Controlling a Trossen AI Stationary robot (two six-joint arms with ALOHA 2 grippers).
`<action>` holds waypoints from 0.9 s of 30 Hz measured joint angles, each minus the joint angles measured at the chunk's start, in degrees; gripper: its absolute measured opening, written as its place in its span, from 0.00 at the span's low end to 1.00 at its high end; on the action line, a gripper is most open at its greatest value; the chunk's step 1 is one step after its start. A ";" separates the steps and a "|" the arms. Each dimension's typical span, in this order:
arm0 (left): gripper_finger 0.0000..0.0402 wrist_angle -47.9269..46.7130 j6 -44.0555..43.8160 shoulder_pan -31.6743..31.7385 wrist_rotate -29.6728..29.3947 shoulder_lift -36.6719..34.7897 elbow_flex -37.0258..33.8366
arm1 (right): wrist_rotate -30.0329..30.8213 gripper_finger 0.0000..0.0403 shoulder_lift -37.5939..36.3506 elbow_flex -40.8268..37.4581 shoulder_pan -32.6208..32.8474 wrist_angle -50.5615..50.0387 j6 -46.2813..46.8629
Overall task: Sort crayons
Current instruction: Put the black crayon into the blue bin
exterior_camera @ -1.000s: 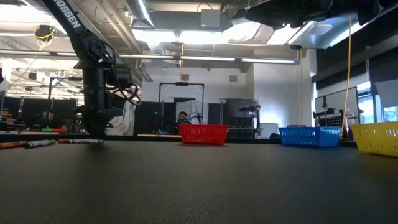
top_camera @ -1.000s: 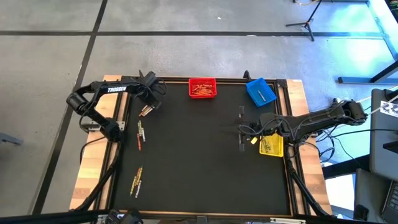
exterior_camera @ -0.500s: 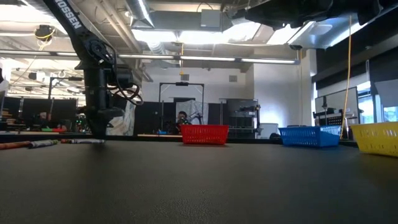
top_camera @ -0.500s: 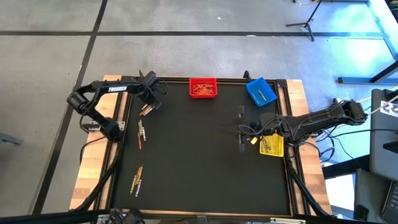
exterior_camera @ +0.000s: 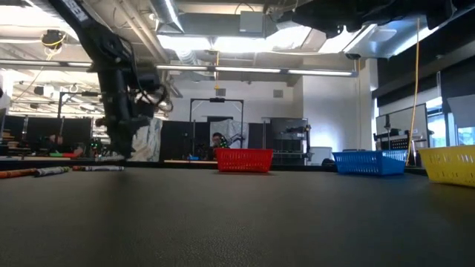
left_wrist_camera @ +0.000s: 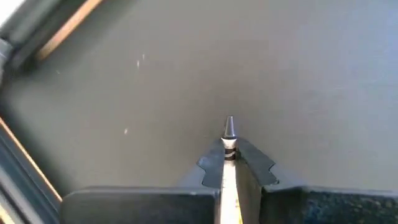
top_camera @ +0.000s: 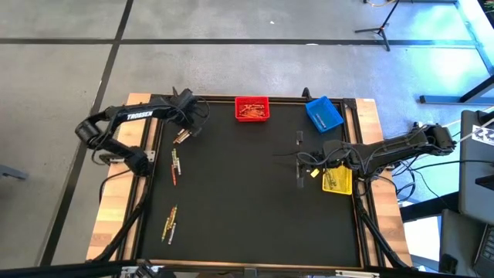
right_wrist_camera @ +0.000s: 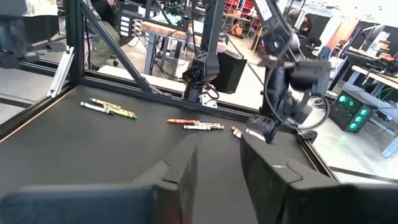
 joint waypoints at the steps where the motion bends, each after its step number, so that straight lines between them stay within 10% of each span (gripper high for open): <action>1: 0.02 -0.01 0.00 -0.67 -0.10 -1.36 0.00 | 0.02 0.33 0.00 0.00 0.02 -0.02 0.13; 11: 0.02 4.95 -0.59 -12.43 -0.27 -17.72 0.00 | 0.07 0.59 0.00 0.00 0.02 -0.27 0.12; 27: 0.02 49.27 6.69 -43.55 -0.25 -19.26 -5.40 | 0.11 0.58 5.15 0.00 0.02 7.87 -2.04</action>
